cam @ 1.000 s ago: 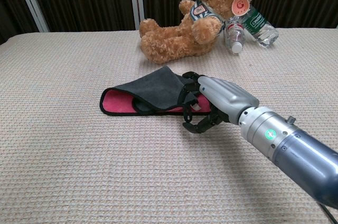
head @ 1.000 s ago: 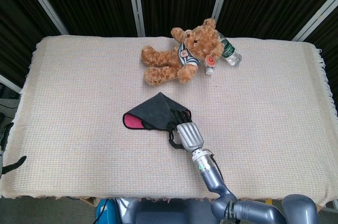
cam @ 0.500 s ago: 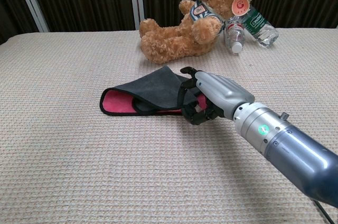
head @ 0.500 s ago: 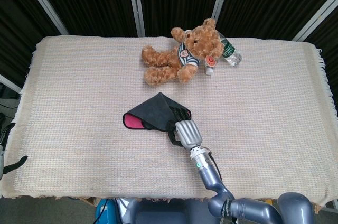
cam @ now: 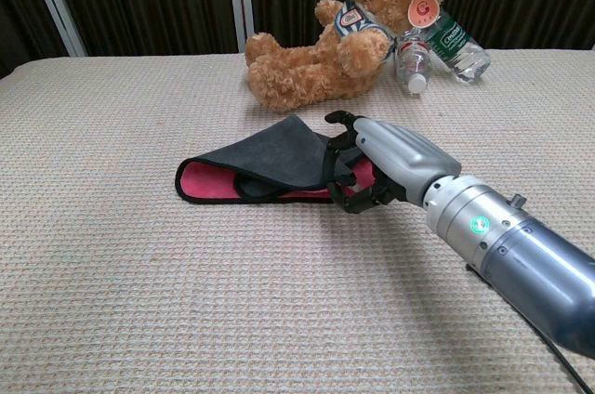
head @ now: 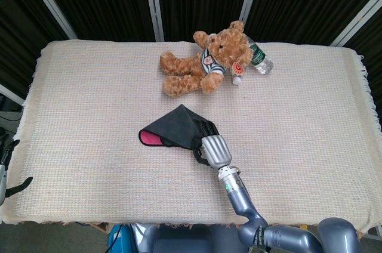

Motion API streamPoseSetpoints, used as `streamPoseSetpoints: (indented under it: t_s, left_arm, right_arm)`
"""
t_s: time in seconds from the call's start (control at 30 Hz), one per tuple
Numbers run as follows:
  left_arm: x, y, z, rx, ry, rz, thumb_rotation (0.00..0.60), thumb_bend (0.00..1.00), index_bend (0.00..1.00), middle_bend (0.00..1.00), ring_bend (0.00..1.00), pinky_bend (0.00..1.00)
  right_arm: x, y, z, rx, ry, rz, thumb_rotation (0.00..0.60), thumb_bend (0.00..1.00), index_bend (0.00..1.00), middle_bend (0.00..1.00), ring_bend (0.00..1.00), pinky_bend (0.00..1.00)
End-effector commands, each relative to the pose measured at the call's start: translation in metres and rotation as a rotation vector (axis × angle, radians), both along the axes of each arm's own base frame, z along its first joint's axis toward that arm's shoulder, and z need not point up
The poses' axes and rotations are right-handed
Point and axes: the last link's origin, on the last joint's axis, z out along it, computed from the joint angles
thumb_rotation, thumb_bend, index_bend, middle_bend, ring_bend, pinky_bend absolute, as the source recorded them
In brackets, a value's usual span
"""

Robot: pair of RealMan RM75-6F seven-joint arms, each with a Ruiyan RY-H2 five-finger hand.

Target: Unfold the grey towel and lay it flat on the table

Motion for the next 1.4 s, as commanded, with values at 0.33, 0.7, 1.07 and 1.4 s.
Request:
streamPoseSetpoints:
  t_s: [0.33, 0.7, 1.07, 1.4]
  left_arm:
    - [0.012, 0.013, -0.014, -0.032, -0.058, -0.010, 0.600, 0.00, 0.14, 0.02, 0.00, 0.00]
    - [0.065, 0.067, -0.063, -0.115, -0.171, -0.101, 0.600, 0.01, 0.17, 0.04, 0.00, 0.00]
    - [0.145, 0.107, -0.153, -0.199, -0.415, -0.210, 0.600, 0.01, 0.12, 0.04, 0.00, 0.00]
    - [0.195, 0.100, -0.216, -0.283, -0.587, -0.253, 0.600, 0.01, 0.02, 0.00, 0.00, 0.00]
  right_arm:
    - [0.023, -0.018, 0.076, -0.154, -0.024, 0.072, 0.600, 0.49, 0.61, 0.08, 0.00, 0.00]
    - [0.062, -0.026, 0.141, -0.281, 0.023, 0.116, 0.600, 0.49, 0.61, 0.08, 0.00, 0.00]
    - [0.077, -0.028, 0.154, -0.321, 0.057, 0.081, 0.600, 0.50, 0.62, 0.08, 0.00, 0.00]
    - [0.079, -0.031, 0.141, -0.321, 0.098, 0.045, 0.600, 0.49, 0.62, 0.08, 0.00, 0.00]
